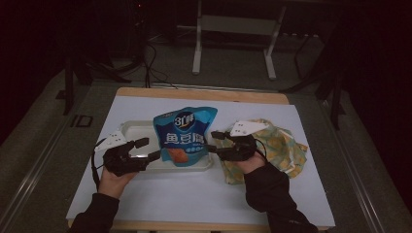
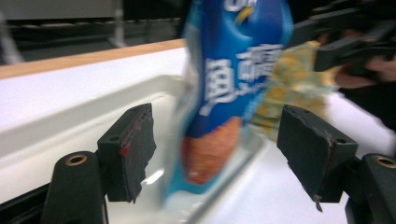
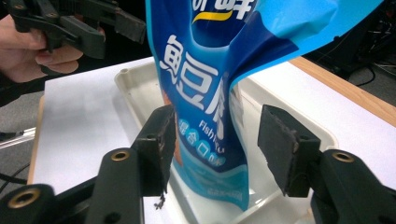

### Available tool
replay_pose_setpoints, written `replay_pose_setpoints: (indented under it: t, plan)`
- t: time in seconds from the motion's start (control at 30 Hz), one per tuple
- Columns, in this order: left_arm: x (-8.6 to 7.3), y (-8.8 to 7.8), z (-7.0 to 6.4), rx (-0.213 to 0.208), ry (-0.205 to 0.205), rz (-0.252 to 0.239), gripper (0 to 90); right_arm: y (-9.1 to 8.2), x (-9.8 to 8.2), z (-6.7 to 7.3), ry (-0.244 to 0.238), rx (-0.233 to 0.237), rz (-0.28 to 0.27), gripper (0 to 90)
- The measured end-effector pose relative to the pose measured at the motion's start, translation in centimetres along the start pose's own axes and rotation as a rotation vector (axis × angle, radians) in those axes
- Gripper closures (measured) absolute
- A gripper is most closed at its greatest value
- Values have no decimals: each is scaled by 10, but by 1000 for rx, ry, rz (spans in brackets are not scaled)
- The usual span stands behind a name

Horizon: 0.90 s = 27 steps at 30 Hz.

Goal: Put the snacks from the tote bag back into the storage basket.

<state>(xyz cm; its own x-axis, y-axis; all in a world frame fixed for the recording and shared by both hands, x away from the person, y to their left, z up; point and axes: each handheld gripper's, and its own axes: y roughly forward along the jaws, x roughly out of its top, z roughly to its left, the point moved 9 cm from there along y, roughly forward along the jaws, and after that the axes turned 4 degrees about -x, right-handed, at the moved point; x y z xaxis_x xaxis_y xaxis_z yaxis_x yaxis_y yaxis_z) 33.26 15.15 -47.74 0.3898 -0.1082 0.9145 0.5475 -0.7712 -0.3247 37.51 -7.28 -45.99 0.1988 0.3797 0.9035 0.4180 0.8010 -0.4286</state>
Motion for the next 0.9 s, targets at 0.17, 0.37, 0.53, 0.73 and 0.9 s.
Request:
replay_pose_setpoints:
  t: [0.17, 0.37, 0.53, 0.73, 0.9]
  plan:
    - [-4, -5, -14, -77, -5, -33, 162, -7, -5, 1, -2, -4, 5, 372]
    - [-13, -1, -30, -98, 0, -30, 147, -16, -10, 2, 1, -13, -4, 234]
    - [-14, 6, -44, -133, -17, -60, 146, -25, -13, 5, -6, -26, -20, 139]
    - [-17, 18, -63, -152, 27, -19, 139, -39, -20, 4, 1, -46, -28, 141]
    - [-19, 29, -78, -207, 24, 0, 138, -52, -28, 1, 10, -81, -23, 143]
